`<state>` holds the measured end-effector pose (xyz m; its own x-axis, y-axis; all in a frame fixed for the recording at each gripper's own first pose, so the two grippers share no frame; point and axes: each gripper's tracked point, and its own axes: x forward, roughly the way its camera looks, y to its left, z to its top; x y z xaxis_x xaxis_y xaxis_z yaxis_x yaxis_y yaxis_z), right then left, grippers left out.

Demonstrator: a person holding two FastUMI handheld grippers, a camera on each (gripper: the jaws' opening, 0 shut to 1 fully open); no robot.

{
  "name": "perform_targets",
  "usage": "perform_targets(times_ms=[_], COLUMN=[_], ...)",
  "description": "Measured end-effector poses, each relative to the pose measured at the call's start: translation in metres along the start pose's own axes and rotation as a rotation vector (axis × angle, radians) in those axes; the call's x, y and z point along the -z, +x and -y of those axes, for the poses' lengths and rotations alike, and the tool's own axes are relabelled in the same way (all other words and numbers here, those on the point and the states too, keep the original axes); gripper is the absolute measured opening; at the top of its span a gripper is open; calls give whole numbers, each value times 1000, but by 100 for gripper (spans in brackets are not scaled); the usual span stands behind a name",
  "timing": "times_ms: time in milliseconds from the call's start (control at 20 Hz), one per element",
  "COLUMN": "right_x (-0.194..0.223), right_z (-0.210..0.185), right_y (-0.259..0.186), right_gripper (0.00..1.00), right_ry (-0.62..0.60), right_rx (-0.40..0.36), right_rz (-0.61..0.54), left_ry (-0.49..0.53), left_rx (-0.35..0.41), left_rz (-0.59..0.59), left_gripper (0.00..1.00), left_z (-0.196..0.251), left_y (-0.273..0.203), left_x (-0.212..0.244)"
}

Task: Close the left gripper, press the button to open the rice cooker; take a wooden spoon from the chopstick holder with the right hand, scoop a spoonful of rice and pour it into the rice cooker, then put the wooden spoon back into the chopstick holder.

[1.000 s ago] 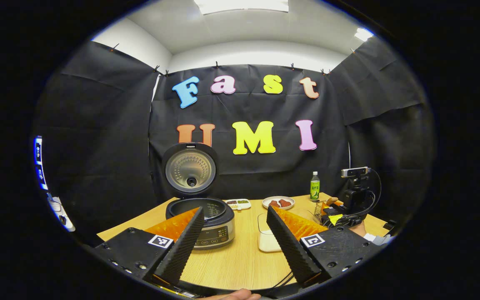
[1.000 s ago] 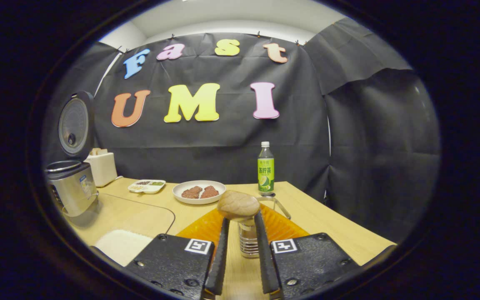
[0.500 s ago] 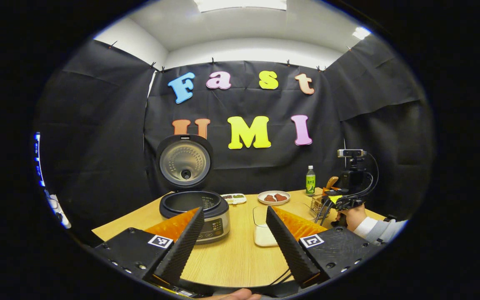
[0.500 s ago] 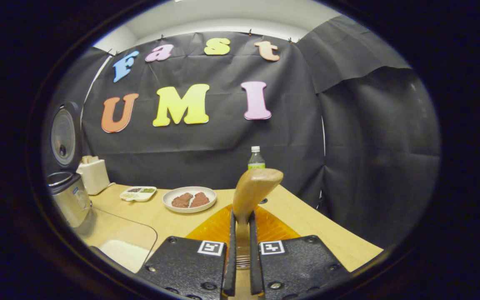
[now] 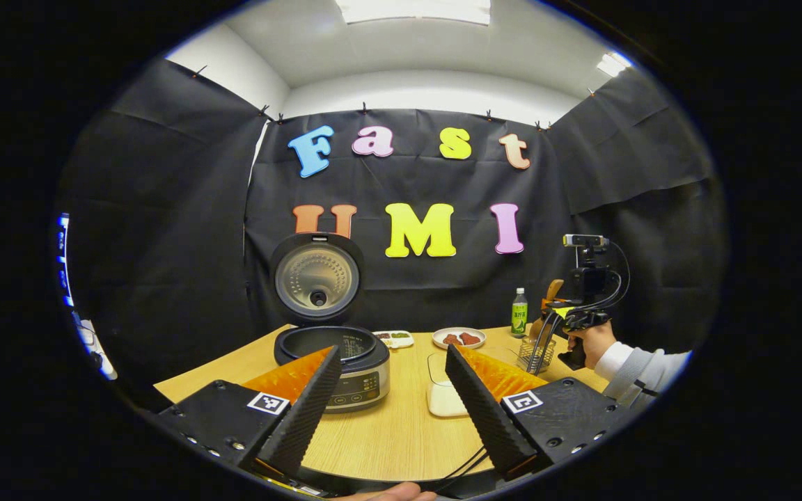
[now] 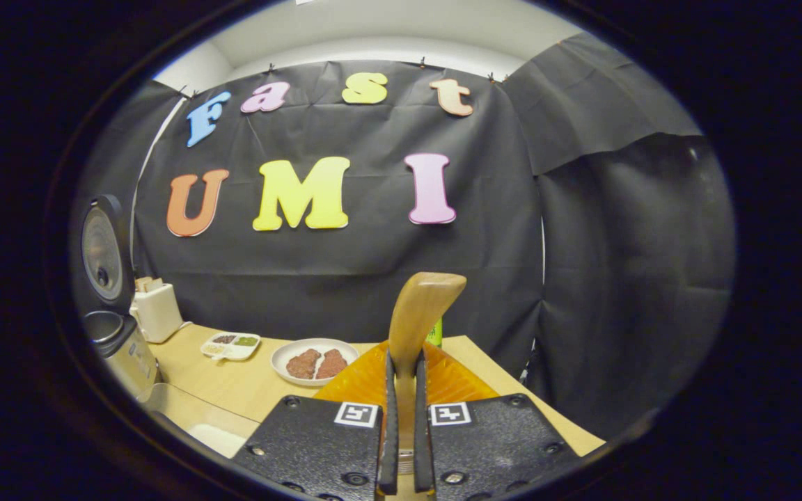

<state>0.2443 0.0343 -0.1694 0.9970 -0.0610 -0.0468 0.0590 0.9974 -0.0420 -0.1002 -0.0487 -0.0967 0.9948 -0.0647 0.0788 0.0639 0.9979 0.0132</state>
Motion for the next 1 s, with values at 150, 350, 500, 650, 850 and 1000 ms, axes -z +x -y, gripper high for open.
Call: perform_targets(times_ms=[150, 350, 500, 650, 850, 1000], right_x=[-21, -40, -47, -41, -11, 25], right_z=[-14, -49, -80, -111, -157, -178], right_y=[-19, -46, -64, -77, -84, -83], right_gripper=[14, 14, 14, 14, 14, 14], right_ry=[-4, -10, -28, -40, -79, -94], right_rx=[-28, -99, -166, -209, -273, -291], right_rz=[11, -7, -1, -6, -34, -83], left_ry=[9, 12, -1, -2, -1, -8], left_rx=[-29, -75, -60, -45, -15, -19], left_rz=[17, 34, 37, 42, 38, 36], left_gripper=[96, 96, 96, 96, 96, 96], left_z=[-12, -33, -31, -29, -24, -26], left_y=[1, -5, -9, -11, -11, -10], left_x=[-6, -12, -14, -16, -15, -15])
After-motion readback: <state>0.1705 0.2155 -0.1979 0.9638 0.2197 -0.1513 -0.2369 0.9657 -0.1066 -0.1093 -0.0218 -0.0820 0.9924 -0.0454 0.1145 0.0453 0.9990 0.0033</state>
